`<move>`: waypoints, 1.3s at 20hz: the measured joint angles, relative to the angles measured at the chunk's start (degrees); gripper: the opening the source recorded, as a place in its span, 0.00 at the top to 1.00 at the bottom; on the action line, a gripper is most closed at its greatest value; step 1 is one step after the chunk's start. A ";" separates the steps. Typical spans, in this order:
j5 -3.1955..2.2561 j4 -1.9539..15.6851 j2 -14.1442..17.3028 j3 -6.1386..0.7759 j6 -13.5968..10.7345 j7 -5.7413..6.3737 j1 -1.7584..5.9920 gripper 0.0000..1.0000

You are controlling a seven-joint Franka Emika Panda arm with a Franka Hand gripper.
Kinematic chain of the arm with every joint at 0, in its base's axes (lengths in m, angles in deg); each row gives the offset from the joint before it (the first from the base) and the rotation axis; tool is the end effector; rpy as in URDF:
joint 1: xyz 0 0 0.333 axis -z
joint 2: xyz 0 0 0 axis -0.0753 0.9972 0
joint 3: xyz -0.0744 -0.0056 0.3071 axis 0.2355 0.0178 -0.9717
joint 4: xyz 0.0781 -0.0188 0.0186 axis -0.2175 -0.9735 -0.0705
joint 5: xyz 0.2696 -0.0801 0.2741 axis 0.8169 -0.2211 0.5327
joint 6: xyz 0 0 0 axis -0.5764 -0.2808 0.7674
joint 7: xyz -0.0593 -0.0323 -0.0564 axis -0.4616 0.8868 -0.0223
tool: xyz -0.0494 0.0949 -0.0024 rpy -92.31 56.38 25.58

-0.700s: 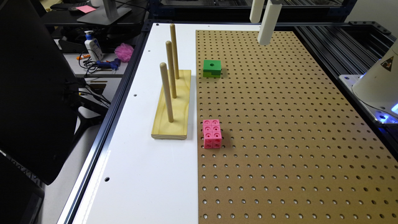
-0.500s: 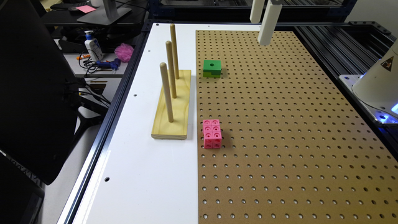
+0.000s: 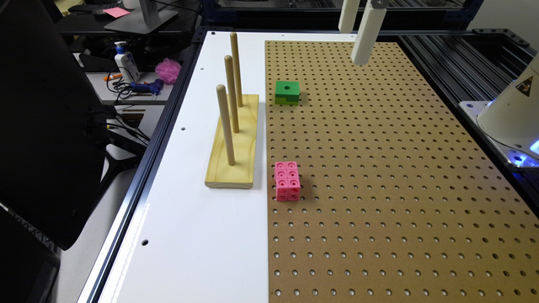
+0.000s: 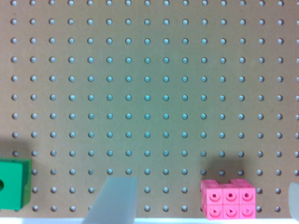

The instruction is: Pick up pink block.

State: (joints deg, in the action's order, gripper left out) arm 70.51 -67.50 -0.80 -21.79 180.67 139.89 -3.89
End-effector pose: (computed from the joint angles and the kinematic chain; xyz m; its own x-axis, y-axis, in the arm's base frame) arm 0.4475 0.1010 0.4113 0.7182 -0.6950 0.0333 -0.6943 -0.7190 -0.0326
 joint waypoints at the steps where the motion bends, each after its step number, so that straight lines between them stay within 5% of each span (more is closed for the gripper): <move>1: 0.02 0.26 0.50 -0.20 0.56 0.09 0.00 0.00; 11: 0.02 8.99 9.63 -2.38 1.67 2.02 -0.02 0.00; 15: 0.02 9.74 10.42 -3.48 1.66 3.18 0.00 0.00; 21: 0.02 9.53 11.53 -3.58 1.95 3.32 0.01 0.00; 26: 0.00 9.33 17.40 -3.57 6.95 3.33 0.03 0.00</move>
State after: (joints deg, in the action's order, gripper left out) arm 70.52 -58.17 16.60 -25.36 187.62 143.22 -3.86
